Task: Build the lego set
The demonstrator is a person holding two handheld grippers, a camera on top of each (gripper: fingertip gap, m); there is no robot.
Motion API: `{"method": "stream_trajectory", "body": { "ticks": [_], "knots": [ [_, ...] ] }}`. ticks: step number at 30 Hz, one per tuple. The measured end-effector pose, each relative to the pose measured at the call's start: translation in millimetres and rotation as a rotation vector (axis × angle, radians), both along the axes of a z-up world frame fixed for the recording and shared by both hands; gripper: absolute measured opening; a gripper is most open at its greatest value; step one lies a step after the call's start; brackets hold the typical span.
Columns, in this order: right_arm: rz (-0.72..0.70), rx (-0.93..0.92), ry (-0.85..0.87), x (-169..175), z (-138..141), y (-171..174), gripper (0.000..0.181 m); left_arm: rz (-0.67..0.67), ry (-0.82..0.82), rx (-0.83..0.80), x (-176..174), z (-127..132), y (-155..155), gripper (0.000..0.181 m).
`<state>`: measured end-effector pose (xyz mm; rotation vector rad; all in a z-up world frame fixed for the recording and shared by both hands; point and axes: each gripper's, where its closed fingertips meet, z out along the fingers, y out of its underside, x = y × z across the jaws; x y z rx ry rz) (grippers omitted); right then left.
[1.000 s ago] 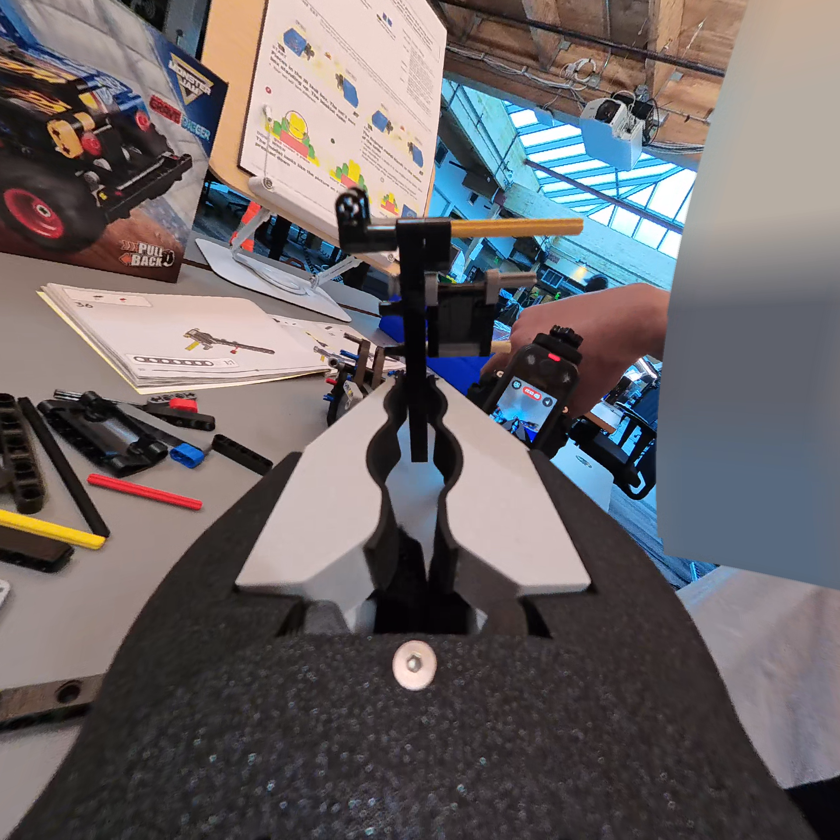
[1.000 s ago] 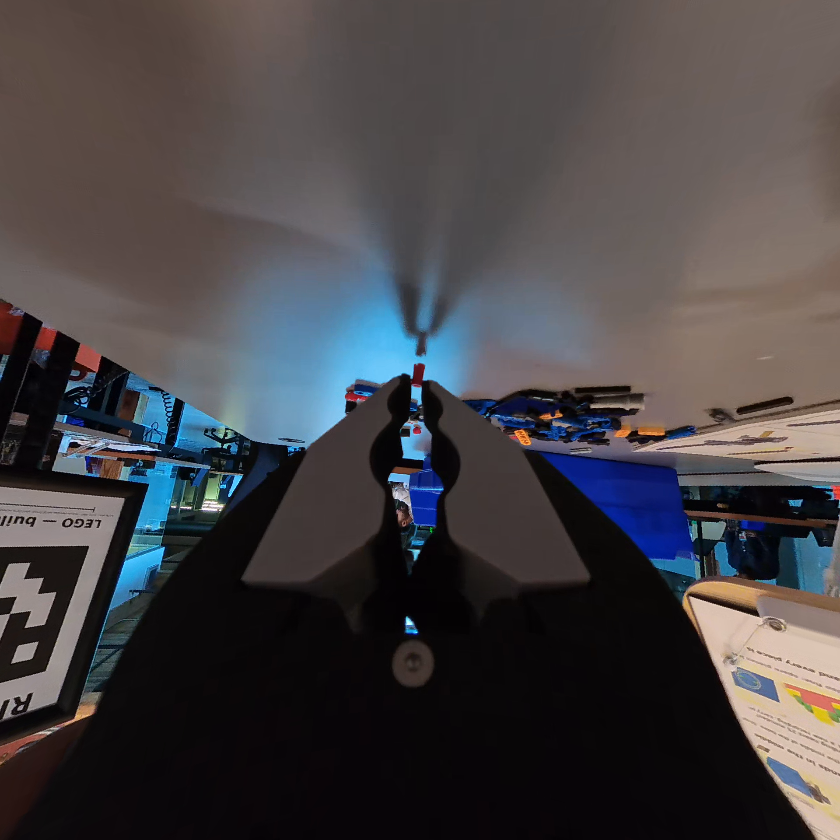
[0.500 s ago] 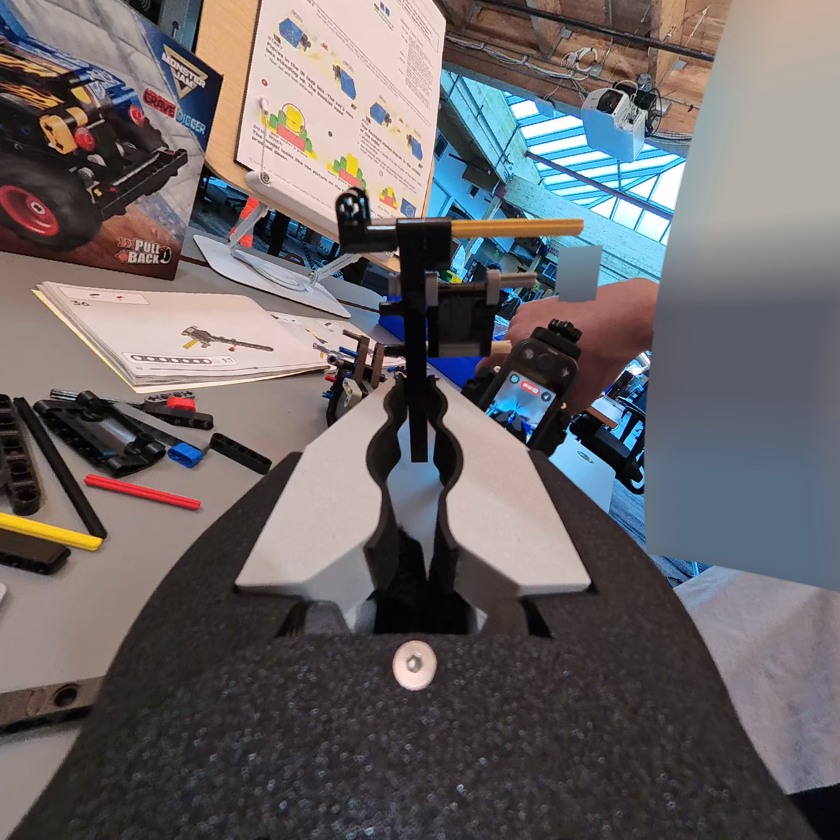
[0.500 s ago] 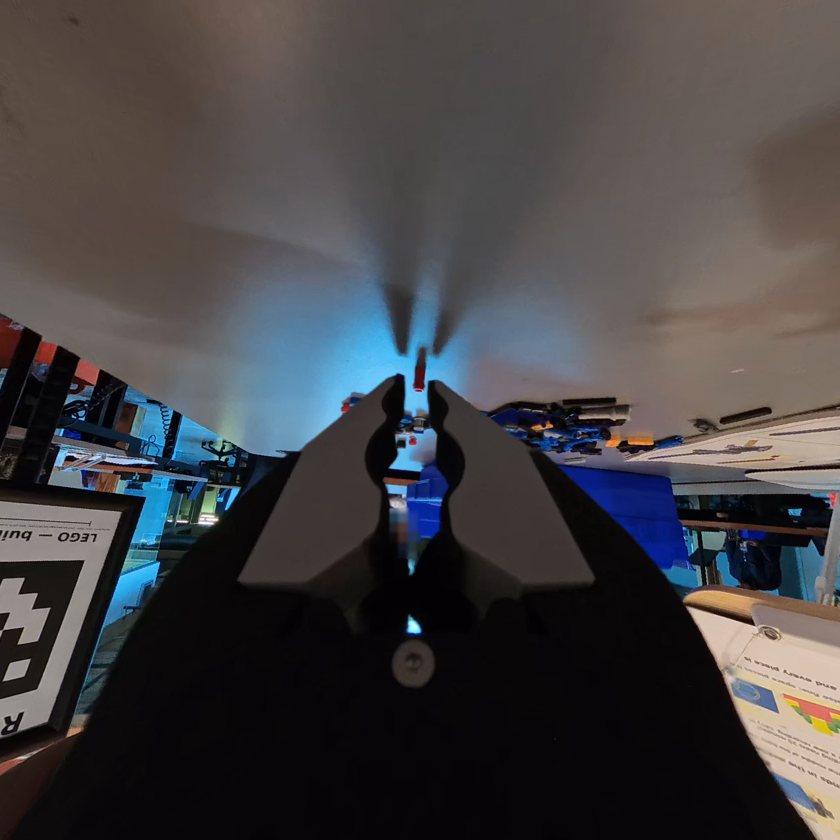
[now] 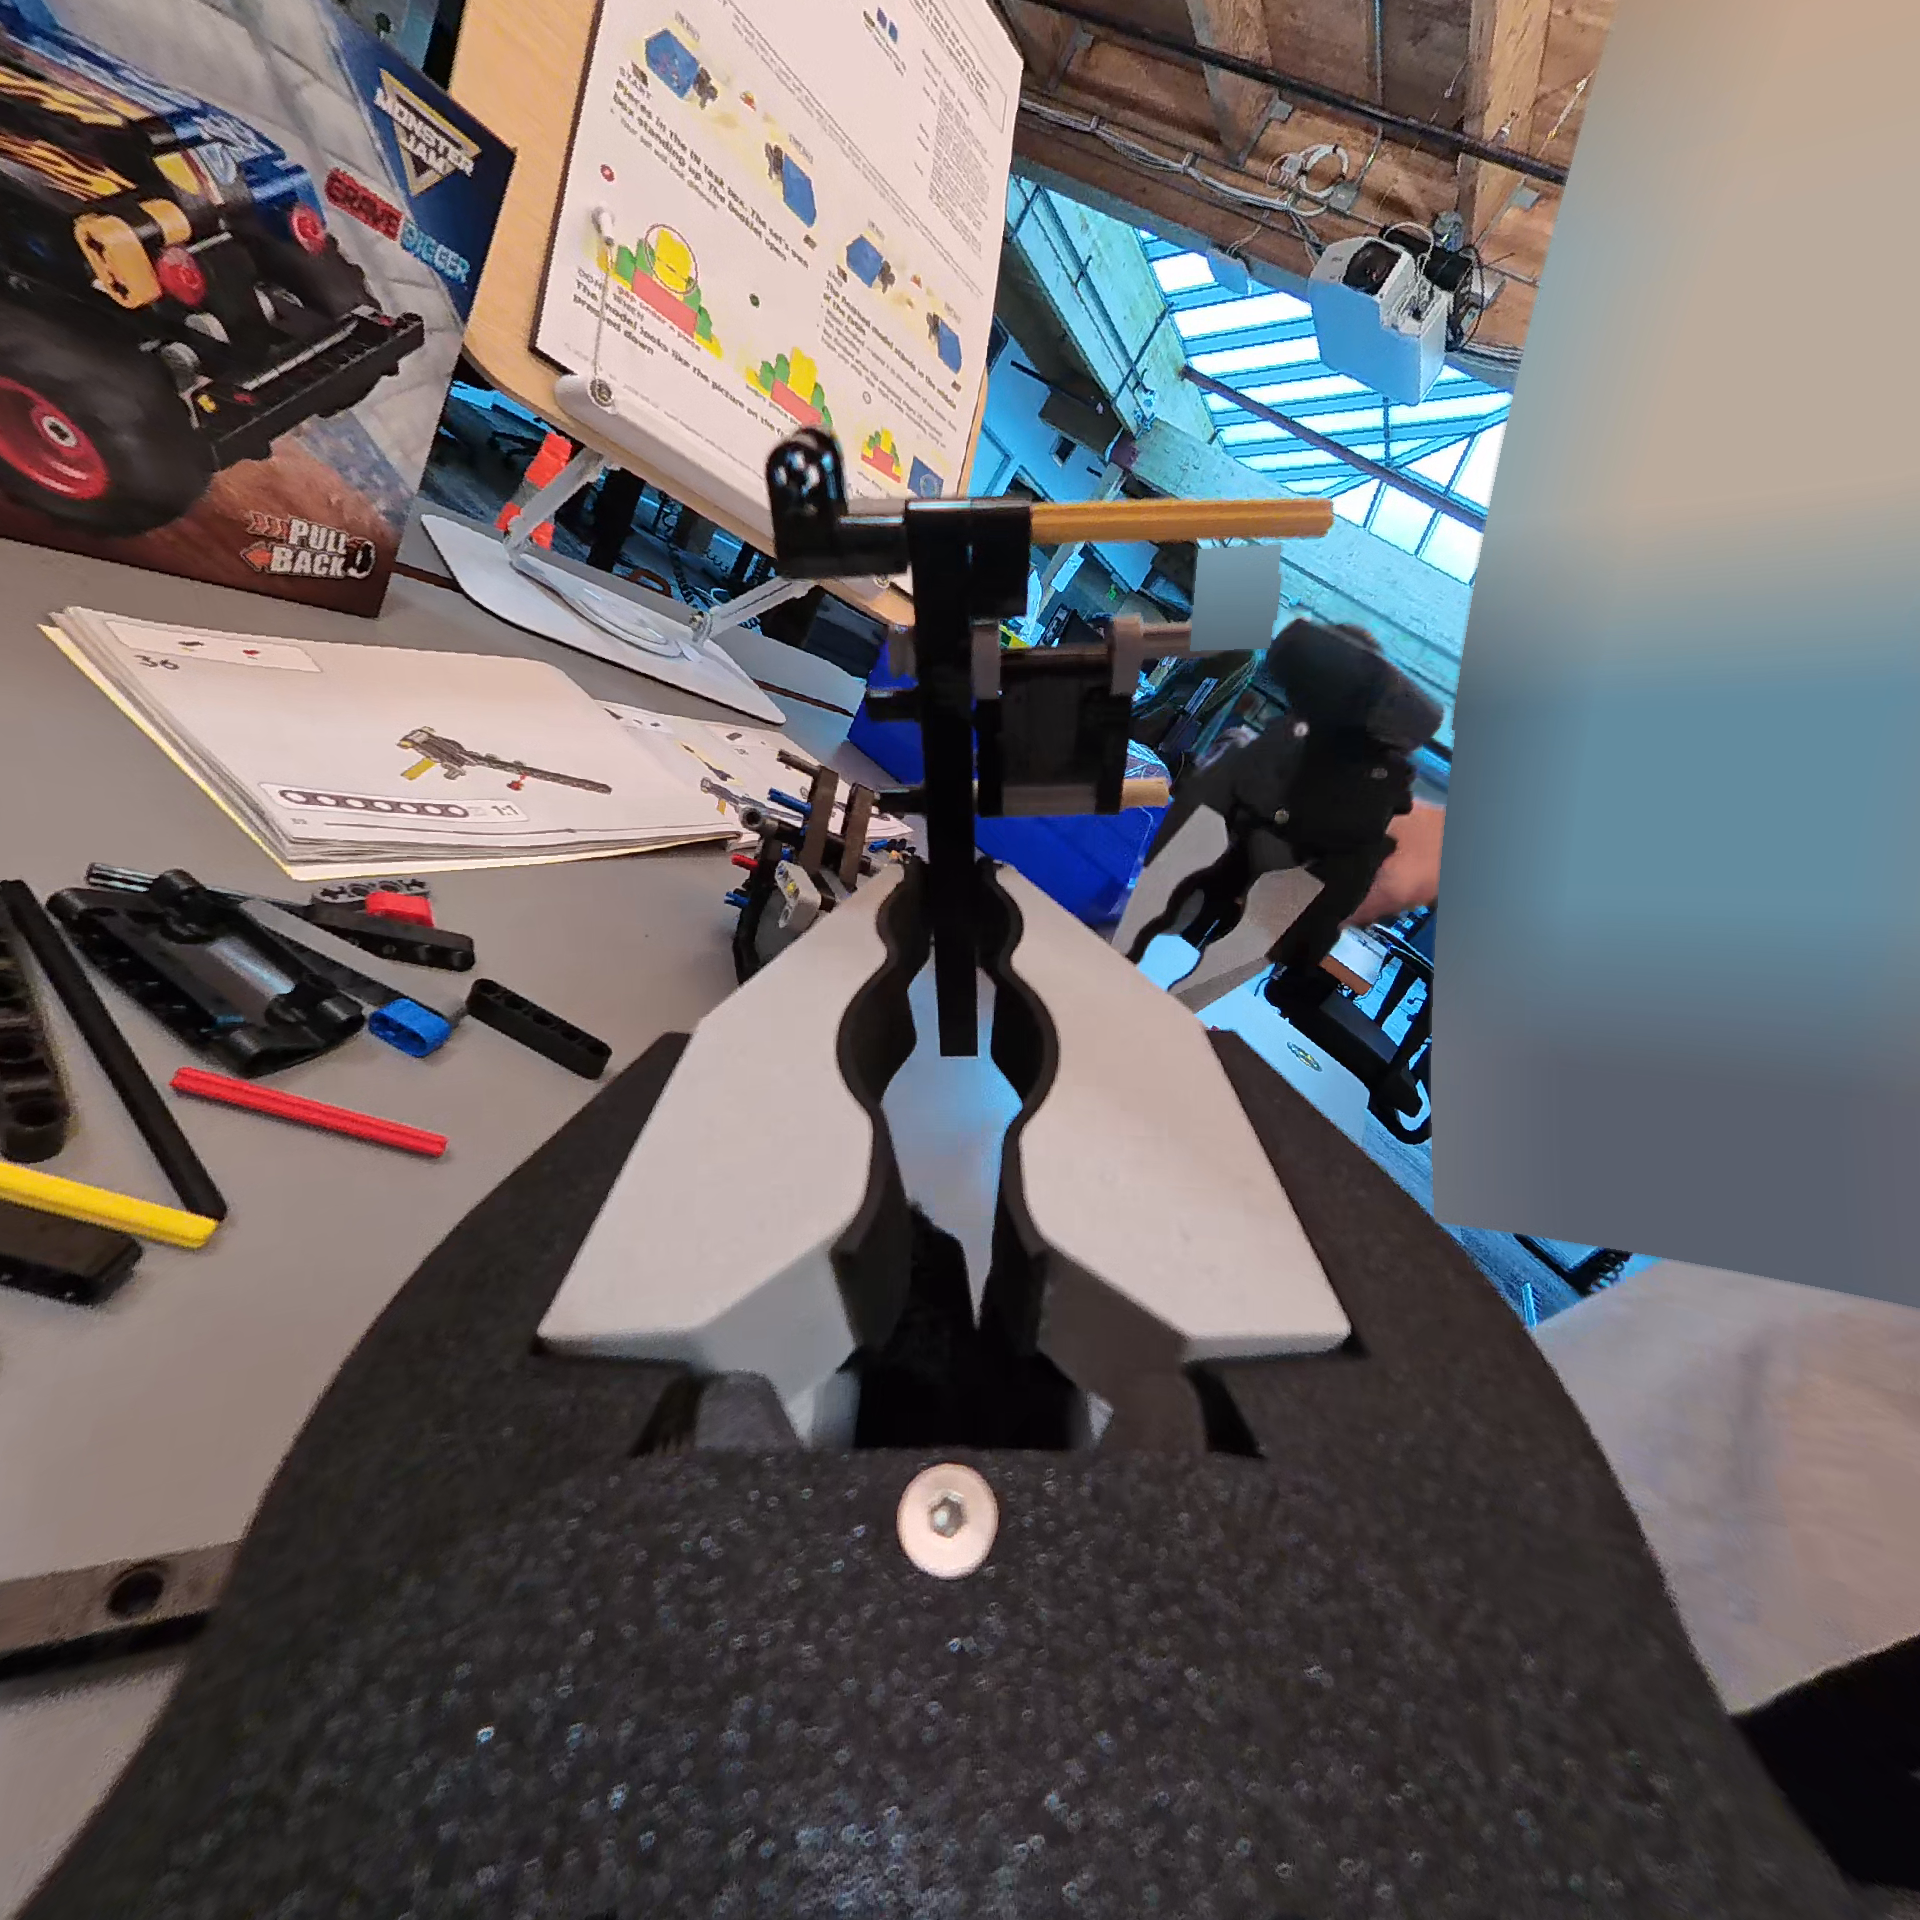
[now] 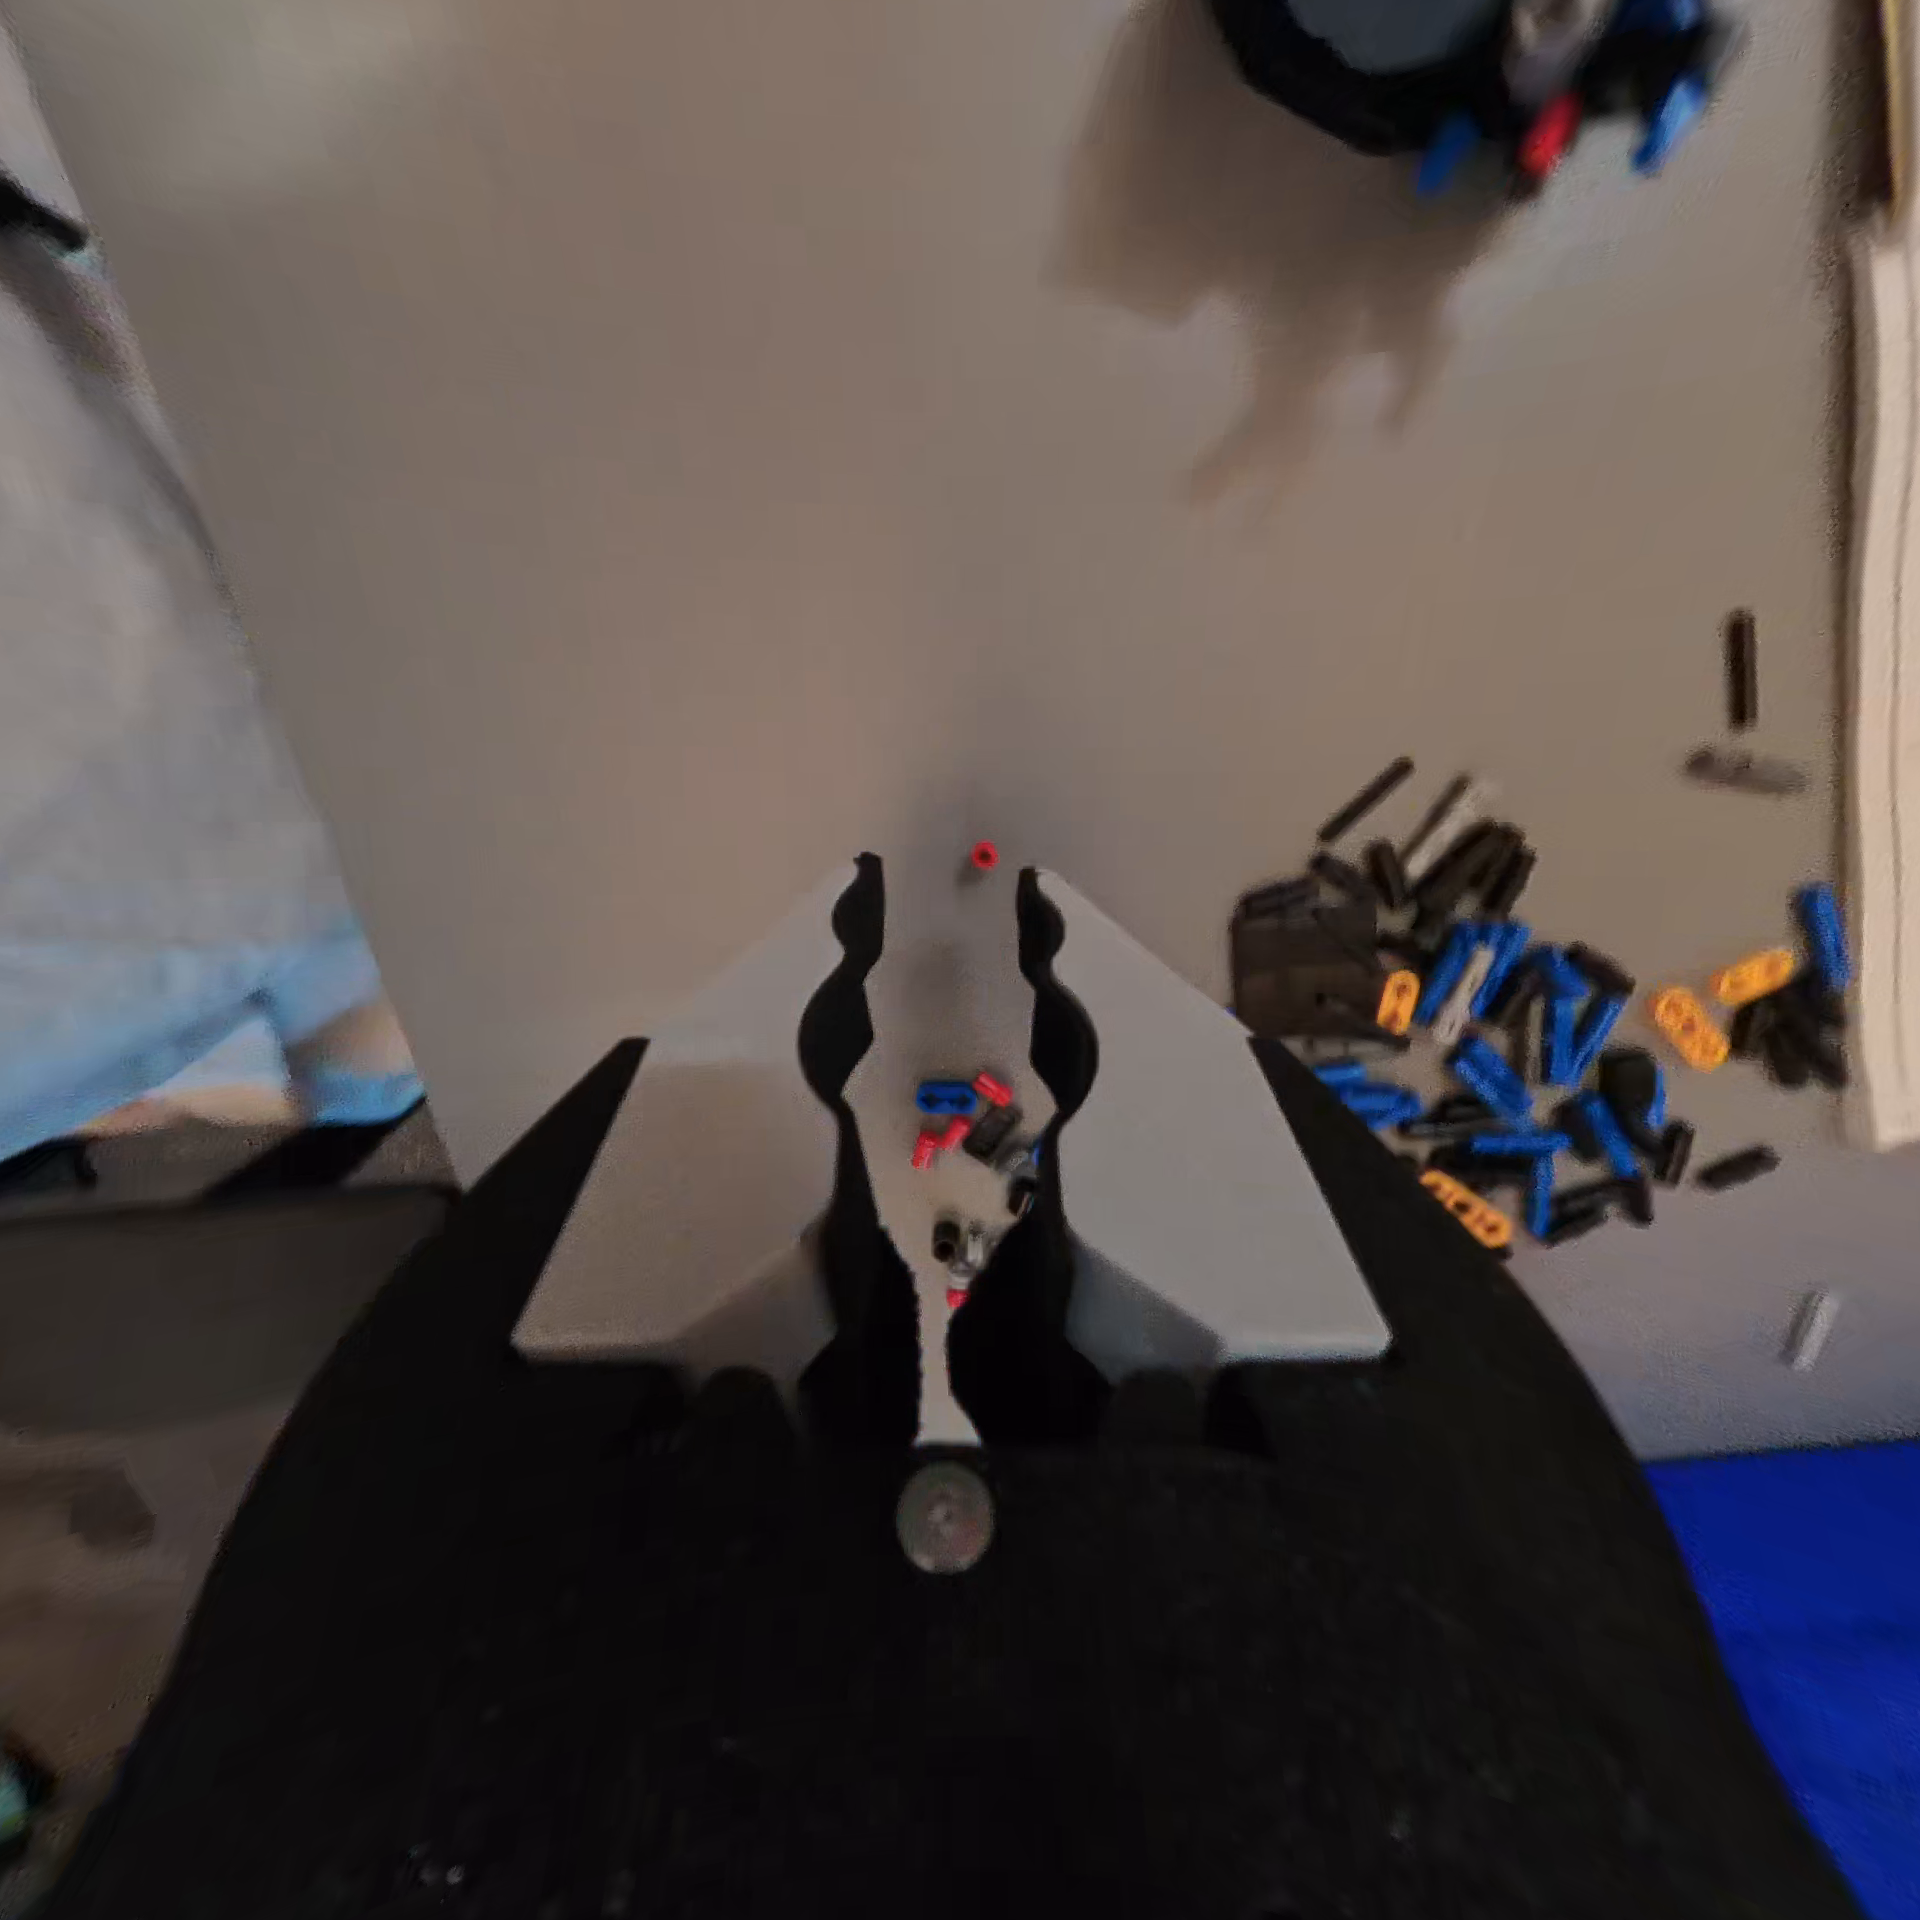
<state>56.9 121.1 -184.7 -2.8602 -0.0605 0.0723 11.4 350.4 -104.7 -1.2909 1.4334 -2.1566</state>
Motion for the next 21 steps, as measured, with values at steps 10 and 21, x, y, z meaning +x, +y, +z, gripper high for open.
{"method": "stream_trajectory", "body": {
  "ticks": [10, 21],
  "knots": [
    [-0.08, 0.116, -0.162, 2.0, -31.2, -4.7, 0.021, 0.005, 0.004, 0.013, 1.2, -0.9, -1.8, 0.006],
    [-0.032, 0.08, -0.153, 6.2, -32.9, 0.3, 0.011, 0.004, 0.005, 0.026, 1.0, -1.2, -3.6, 0.006]
  ]
}}
